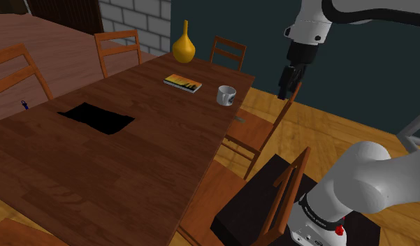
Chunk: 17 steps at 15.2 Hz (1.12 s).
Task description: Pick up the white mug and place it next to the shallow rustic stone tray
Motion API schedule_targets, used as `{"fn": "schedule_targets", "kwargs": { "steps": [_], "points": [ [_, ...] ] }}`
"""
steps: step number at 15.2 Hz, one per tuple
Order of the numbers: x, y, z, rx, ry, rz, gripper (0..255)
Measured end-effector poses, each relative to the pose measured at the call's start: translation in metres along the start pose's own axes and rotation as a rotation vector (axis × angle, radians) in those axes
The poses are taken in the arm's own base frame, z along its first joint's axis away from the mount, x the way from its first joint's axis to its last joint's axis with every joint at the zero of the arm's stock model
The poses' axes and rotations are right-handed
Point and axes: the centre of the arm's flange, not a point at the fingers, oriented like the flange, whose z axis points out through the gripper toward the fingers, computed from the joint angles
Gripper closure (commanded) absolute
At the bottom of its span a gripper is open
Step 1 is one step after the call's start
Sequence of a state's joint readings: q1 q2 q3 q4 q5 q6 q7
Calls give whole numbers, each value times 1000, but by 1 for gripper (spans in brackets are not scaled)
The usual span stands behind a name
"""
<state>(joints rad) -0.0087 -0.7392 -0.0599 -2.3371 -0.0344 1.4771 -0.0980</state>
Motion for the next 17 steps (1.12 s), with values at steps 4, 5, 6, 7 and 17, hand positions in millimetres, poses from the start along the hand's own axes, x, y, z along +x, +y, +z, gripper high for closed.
{"fn": "schedule_targets", "kwargs": {
  "steps": [4, 5, 6, 7, 17],
  "points": [
    [21, 17, 8, 2, 3, -1, 0],
    [28, 23, 14, 3, 4, -1, 0],
    [39, 31, 18, 4, 7, -2, 0],
    [50, 38, 22, 4, 8, -2, 0],
    [148, 110, 61, 12, 28, -7, 0]
  ]
}}
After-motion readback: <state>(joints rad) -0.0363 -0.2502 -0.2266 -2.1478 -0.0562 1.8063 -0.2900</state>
